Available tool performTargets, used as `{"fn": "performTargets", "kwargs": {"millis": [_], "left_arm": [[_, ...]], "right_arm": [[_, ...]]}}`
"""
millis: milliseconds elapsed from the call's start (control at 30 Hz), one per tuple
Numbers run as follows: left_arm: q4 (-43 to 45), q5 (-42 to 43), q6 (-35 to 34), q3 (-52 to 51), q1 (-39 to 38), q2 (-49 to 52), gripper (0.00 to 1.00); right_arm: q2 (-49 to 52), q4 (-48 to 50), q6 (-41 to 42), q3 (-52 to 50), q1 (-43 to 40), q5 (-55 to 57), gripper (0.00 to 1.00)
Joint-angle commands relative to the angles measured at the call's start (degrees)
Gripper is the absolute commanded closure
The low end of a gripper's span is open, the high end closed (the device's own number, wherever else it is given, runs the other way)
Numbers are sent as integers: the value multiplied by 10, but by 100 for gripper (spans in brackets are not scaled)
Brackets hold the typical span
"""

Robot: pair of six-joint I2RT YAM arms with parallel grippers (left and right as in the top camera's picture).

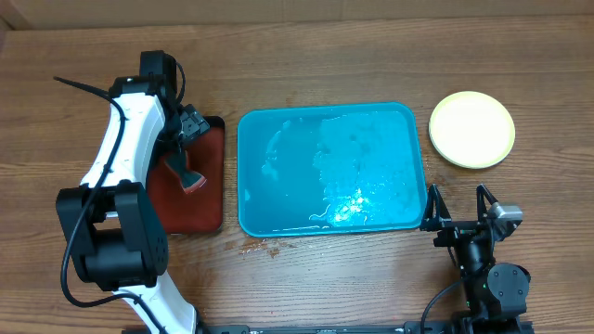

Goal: Clean dirty plates on tray and stack at the side

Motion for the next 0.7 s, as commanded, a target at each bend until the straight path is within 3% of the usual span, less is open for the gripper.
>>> {"fn": "performTargets", "kwargs": {"millis": [0, 667], "left_arm": [[0, 0, 0, 9, 3, 3, 0], [-7, -3, 9, 9, 4, 7, 0]], "right_arm": [[-7, 1, 1, -6, 2, 3, 0], [-7, 1, 1, -6, 2, 3, 0]]}}
